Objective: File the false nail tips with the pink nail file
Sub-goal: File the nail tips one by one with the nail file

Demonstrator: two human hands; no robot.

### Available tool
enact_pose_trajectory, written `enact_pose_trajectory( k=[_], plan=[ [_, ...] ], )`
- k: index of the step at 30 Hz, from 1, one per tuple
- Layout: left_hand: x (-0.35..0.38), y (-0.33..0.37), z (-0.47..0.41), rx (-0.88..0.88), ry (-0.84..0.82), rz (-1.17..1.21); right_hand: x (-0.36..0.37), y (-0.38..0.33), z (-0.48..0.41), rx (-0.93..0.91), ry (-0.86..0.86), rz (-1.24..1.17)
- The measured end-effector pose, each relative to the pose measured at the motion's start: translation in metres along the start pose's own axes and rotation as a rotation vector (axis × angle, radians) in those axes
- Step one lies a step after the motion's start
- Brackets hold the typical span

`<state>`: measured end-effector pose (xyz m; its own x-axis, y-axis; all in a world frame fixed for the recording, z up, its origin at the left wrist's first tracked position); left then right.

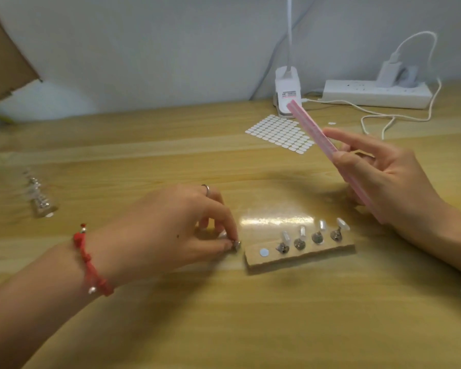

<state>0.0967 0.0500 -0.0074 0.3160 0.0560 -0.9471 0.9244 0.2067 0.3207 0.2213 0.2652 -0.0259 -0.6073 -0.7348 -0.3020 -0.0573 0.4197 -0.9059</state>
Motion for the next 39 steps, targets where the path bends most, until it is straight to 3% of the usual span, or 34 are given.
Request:
enact_pose_trajectory(
  k=[5,8,16,22,35,39],
  plan=[
    [-0.005,0.006,0.004,0.059,0.147,0.175,-0.001,0.0,0.0,-0.009,0.013,0.024],
    [-0.004,0.016,0.002,0.088,0.1,0.223,-0.001,0.001,0.0,-0.007,0.006,0.028],
    [-0.007,0.044,-0.016,0.018,-0.091,-0.273,0.0,-0.002,0.0,-0.019,0.016,0.034],
    [-0.007,0.056,-0.029,0.017,-0.115,-0.376,0.0,-0.002,0.001,-0.022,0.004,0.044],
    [0.003,0.031,-0.014,-0.047,-0.09,-0.164,0.0,-0.002,0.001,-0.026,0.004,0.046],
    [0.0,0.037,-0.017,-0.026,-0.011,-0.056,0.001,-0.002,0.001,-0.025,0.0,0.053]
  ],
)
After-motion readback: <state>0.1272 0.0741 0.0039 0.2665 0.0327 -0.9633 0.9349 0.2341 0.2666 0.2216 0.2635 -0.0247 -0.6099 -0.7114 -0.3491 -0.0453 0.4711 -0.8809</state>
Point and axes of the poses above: each hand's wrist, its own z-axis away from the middle knuckle, its own x-axis out of the palm, y = z × x, the point moved 5 cm from there along -z, towards the middle knuckle, and after that the axes turned 4 degrees about -y, right-handed, at the moved point
